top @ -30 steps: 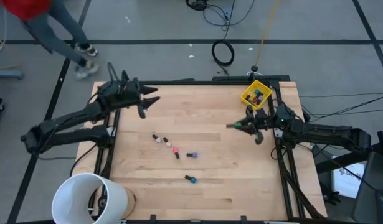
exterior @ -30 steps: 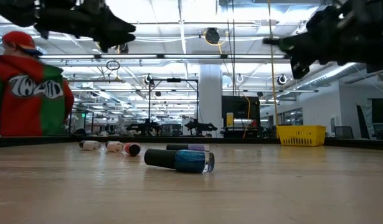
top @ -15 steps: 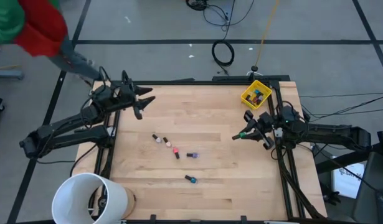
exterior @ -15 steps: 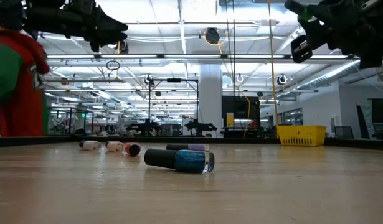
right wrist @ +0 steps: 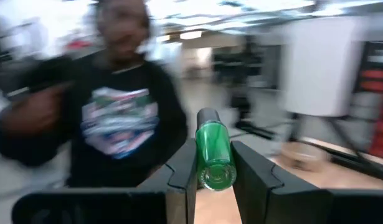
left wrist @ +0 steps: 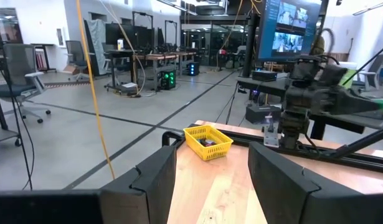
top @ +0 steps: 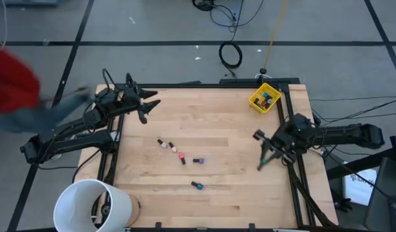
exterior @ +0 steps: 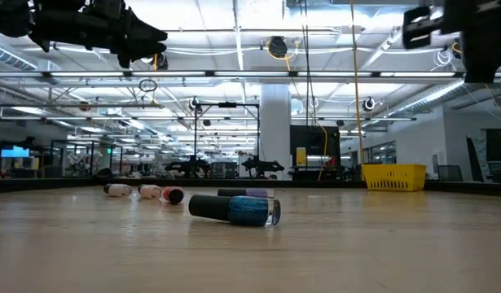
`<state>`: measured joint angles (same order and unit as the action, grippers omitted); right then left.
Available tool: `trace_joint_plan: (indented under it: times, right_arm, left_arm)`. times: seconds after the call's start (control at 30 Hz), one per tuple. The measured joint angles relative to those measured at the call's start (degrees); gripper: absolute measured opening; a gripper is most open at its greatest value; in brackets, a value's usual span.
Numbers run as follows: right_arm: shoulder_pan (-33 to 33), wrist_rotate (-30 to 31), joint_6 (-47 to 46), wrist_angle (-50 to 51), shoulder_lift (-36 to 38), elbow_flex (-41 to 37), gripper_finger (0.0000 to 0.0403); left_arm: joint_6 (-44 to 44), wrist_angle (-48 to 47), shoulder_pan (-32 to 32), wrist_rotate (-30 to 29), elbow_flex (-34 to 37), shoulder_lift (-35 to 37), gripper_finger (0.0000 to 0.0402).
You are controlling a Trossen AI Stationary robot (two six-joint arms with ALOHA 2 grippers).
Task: Pick & Place Nail Polish
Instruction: Put the green nail polish bottle into the yellow bin
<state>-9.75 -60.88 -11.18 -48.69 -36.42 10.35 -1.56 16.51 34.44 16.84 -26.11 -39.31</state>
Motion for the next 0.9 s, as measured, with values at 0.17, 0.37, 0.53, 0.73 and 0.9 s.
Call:
trace_joint_plan:
  times: [0.17, 0.37, 0.53, 0.73, 0.9]
  right_arm:
    - [5.0, -1.0, 6.8, 1.8, -2.6, 0.0, 0.0064]
    - [3.9, 4.2, 9.1, 1.7, -6.5, 0.0, 0.0064]
    - [2.4, 19.9, 17.6, 2.5, -7.6, 0.0, 0.0064]
    - [5.1, 39.3, 33.7, 5.3, -9.7, 0.0, 0.0064]
    - [8.1, 66.4, 42.9, 5.7, -11.9, 0.0, 0.0064]
  left_arm:
    - [0.0, 0.0, 0.0, 0.0, 0.0, 0.0, 0.0198]
    - [0.0, 0.0, 0.0, 0.0, 0.0, 0.0, 0.0198]
    - [0.0, 0.0, 0.0, 0.0, 0.0, 0.0, 0.0198]
    - [0.0, 0.0, 0.0, 0.0, 0.0, 0.0, 0.0198]
    - [0.0, 0.0, 0.0, 0.0, 0.0, 0.0, 0.0198]
